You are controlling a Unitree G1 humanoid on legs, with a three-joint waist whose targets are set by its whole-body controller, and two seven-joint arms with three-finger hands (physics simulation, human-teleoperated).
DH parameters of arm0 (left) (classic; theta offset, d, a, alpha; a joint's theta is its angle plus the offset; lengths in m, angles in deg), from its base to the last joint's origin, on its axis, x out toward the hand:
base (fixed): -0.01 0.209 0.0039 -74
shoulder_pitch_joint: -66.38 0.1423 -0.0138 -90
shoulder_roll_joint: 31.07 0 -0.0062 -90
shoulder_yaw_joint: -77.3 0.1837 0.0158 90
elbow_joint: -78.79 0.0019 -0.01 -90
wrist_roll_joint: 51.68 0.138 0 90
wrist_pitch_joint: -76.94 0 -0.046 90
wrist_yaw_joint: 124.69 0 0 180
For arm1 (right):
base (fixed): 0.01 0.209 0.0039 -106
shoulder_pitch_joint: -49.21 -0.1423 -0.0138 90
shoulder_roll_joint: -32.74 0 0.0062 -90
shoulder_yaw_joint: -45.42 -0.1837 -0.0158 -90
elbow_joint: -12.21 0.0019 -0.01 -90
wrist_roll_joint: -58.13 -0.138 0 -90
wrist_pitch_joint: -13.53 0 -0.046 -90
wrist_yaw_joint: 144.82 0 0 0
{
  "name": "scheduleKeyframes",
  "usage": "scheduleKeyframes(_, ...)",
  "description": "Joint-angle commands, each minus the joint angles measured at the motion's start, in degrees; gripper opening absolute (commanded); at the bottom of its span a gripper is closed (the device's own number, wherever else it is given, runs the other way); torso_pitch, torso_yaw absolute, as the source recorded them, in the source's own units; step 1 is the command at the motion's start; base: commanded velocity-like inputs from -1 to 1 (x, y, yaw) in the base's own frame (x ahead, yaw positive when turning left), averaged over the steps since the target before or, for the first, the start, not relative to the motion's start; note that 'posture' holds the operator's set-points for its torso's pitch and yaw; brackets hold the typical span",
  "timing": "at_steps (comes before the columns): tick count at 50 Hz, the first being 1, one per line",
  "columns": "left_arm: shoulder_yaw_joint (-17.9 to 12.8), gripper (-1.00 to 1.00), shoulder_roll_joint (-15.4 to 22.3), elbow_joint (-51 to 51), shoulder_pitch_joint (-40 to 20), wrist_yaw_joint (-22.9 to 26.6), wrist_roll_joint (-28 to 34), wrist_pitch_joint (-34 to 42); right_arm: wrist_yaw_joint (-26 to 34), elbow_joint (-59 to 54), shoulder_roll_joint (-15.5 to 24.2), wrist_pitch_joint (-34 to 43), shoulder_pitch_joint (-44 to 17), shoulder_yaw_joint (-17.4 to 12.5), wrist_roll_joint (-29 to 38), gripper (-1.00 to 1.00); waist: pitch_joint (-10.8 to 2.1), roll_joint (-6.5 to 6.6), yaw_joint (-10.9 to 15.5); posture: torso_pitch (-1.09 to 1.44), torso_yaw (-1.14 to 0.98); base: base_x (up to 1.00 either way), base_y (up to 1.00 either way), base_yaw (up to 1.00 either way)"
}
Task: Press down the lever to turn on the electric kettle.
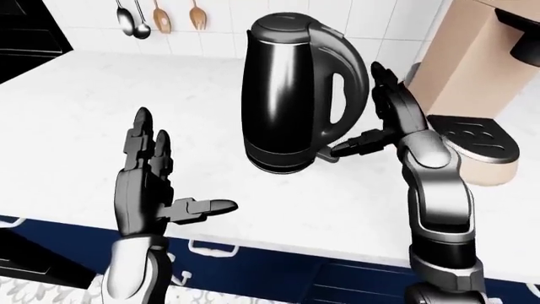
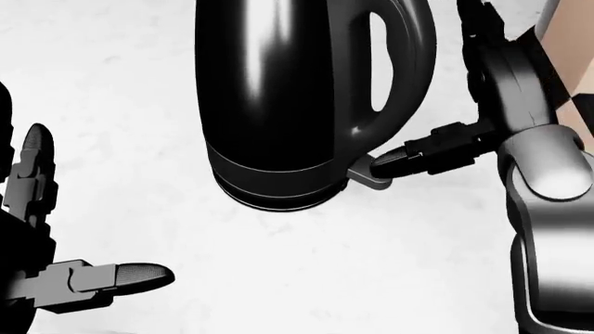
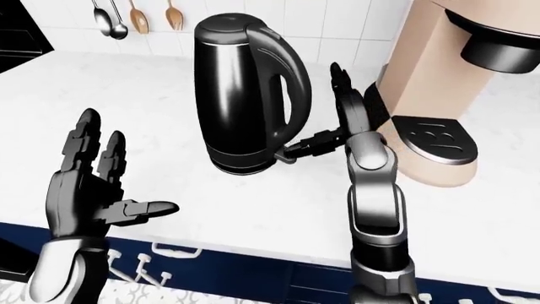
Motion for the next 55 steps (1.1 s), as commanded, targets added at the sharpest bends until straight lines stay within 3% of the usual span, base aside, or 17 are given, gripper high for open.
scheduleKeyframes(1,-0.03,1.0,0.2,-2.08,-0.87,0.03,-0.03,-1.59,0.18,1.52,0.33,-1.03,-1.69,-0.49,1.56,1.0,-1.12,0.01,0.01,0.0,0.0,0.0,0.0,0.0)
scheduleKeyframes(32,0.13,1.0,0.12,-2.14,-0.69,0.02,-0.02,-1.82,1.85,-5.23,-0.94,-1.09,-6.08,1.81,11.67,1.0,-1.16,0.27,-0.01,0.0,0.0,0.0,0.0,0.0)
scheduleKeyframes(41,-0.16,1.0,0.14,-3.09,-0.8,-0.16,-0.32,-1.17,3.85,-6.71,-1.51,-3.05,-3.87,2.57,16.78,1.0,-1.27,0.26,0.06,0.0,0.0,0.0,0.0,0.0)
scheduleKeyframes(55,-0.34,1.0,0.22,-3.34,-1.1,-0.39,-0.44,-0.86,4.84,-7.63,-2.58,-3.66,-2.81,2.2,18.21,1.0,-1.56,0.16,0.09,0.0,0.0,0.0,0.0,0.0)
